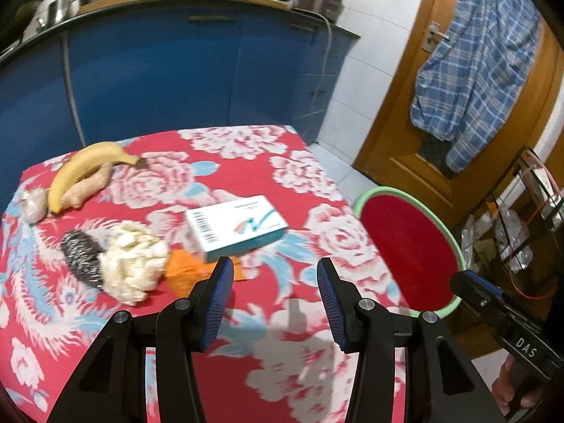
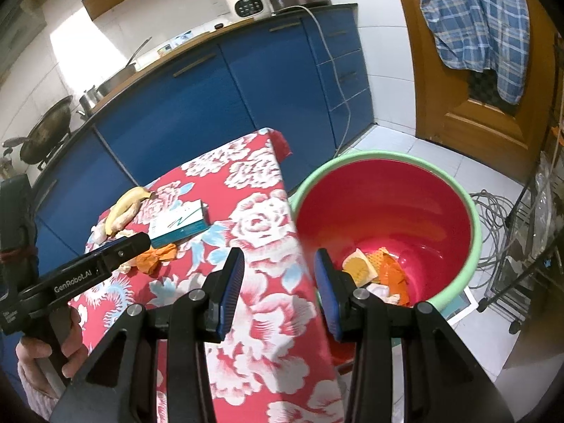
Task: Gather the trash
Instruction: 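Move both open grippers back over the table, then grasp white crumpled paper with the left gripper while the right grasps the orange bag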
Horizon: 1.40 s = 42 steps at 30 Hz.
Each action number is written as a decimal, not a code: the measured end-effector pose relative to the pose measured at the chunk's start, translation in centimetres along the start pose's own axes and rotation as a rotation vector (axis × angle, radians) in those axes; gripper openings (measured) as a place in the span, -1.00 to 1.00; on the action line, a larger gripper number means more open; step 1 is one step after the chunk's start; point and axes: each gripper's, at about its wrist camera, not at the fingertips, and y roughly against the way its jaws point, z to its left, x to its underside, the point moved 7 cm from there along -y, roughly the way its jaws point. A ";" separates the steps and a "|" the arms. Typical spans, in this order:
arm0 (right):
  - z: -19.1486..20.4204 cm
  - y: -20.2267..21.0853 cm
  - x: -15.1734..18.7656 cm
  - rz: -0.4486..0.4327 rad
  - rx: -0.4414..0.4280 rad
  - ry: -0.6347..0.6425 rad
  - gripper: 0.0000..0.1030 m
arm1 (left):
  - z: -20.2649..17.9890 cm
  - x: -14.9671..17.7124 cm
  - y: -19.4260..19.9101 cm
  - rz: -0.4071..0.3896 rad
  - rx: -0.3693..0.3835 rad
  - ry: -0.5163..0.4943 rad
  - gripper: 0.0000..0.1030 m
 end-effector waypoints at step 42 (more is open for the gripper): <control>10.2 -6.7 1.1 0.117 -0.001 0.128 -0.16 | 12.5 -0.3 -3.4 0.022 -0.111 0.100 -0.04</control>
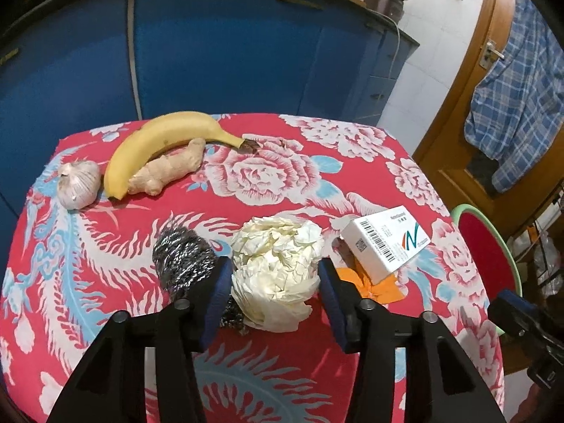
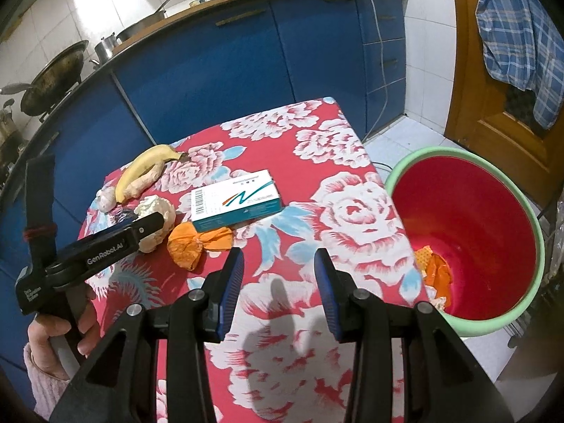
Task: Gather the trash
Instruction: 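Grasp white crumpled paper with the left gripper while the right grasps the orange bag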
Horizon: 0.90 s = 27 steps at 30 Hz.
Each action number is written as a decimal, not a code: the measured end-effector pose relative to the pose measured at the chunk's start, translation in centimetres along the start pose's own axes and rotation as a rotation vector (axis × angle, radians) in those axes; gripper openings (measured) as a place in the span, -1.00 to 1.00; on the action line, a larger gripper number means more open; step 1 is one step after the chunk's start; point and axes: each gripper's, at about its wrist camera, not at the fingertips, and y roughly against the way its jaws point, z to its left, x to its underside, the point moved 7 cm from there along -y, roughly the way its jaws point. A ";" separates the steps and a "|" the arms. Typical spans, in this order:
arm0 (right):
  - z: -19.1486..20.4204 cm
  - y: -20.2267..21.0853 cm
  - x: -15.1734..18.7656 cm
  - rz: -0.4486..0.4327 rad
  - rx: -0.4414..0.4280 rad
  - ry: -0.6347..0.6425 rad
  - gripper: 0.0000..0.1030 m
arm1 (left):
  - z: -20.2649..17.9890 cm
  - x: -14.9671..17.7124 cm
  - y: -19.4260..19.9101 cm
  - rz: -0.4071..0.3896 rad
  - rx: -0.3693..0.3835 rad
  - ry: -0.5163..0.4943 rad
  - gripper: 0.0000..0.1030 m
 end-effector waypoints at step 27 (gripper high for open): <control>7.9 -4.5 1.0 0.068 -0.058 0.040 -0.16 | 2.6 0.0 6.2 -0.087 0.101 0.082 -0.27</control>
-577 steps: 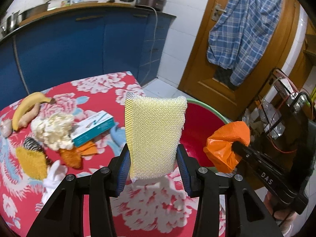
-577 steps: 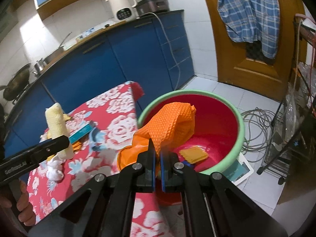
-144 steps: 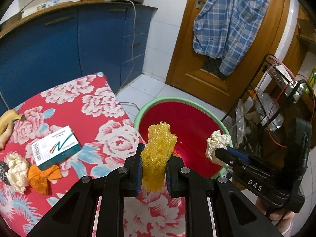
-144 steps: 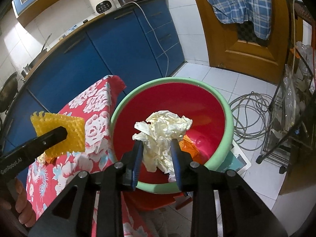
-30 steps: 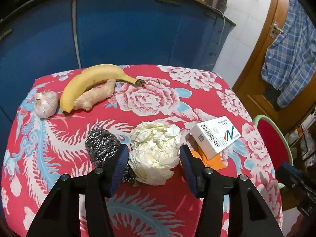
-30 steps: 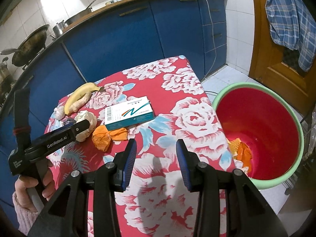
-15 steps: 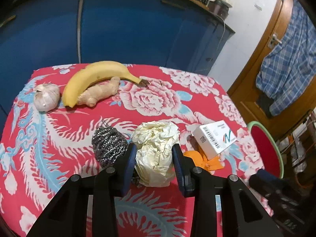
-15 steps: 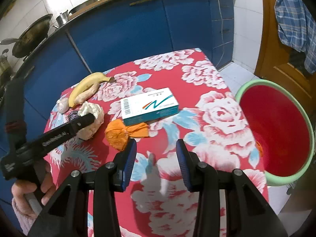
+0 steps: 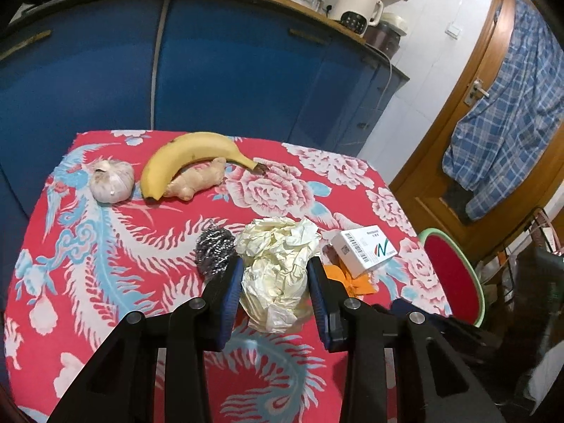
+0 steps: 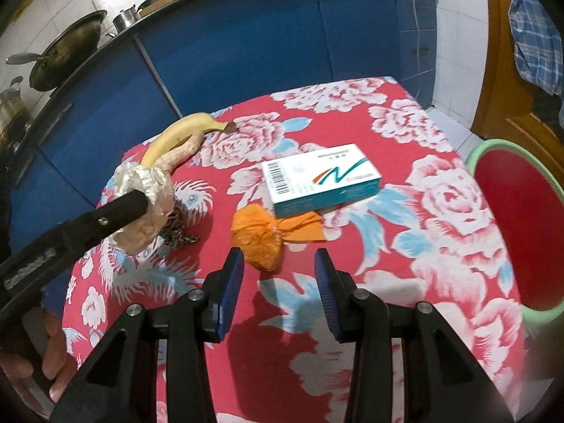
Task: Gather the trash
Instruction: 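Grasp white crumpled paper with the left gripper while the right grasps the orange bag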
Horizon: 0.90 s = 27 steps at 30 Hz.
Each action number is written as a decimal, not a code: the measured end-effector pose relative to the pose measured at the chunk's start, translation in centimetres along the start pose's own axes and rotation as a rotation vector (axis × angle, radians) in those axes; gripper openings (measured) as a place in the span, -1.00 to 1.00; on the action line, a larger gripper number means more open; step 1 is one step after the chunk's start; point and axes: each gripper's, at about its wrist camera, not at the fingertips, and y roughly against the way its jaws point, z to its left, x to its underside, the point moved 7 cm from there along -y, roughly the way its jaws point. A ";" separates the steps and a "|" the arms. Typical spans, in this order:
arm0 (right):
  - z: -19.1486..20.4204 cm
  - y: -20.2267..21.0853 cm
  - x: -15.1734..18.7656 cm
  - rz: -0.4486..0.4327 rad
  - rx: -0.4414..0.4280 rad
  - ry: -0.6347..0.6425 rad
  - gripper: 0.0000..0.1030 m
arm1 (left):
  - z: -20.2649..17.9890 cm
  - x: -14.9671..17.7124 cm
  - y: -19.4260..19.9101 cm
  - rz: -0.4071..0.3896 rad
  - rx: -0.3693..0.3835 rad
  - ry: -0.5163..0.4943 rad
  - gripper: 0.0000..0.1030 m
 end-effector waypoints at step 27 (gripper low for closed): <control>3.2 -1.6 0.5 0.021 -0.086 0.094 -0.54 | 1.5 1.1 3.3 -0.031 -0.064 0.040 -0.26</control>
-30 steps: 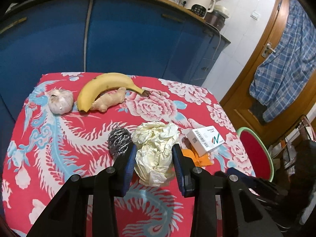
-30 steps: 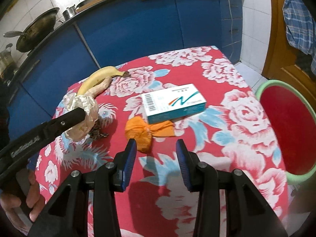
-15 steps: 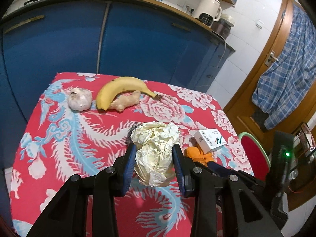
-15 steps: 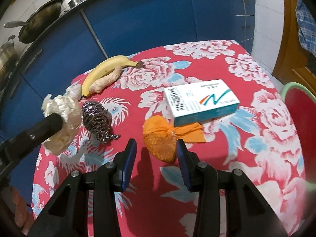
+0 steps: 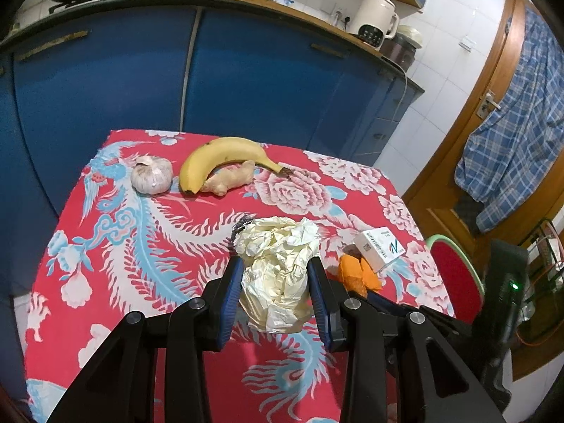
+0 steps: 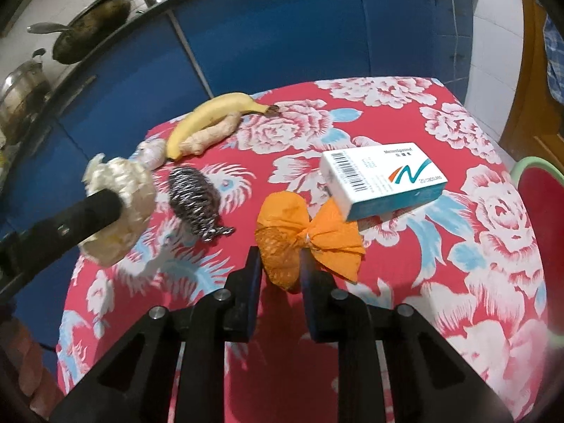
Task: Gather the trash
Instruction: 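Grasp white crumpled paper with the left gripper while the right grasps the orange bag, then carry the orange bag into the red bucket with the right gripper while the left holds the paper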
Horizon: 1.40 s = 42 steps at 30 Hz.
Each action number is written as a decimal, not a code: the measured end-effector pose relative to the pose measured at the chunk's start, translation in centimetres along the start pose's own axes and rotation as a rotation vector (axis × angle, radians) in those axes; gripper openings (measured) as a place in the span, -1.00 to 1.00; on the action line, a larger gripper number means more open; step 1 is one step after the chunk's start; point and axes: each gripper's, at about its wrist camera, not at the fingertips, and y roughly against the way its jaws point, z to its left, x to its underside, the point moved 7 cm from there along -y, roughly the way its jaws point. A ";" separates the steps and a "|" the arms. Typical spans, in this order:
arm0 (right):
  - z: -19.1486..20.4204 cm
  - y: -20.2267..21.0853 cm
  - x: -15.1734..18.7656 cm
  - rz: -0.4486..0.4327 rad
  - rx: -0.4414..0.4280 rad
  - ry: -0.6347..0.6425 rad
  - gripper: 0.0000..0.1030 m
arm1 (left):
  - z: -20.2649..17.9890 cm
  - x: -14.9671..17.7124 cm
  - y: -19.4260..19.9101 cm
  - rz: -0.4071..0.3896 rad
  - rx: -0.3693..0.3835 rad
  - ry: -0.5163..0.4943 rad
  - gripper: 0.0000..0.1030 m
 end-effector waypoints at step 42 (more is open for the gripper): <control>-14.5 14.0 3.9 -0.172 0.119 -0.242 -0.53 | -13.8 2.2 -0.2 0.048 0.120 -0.180 -0.25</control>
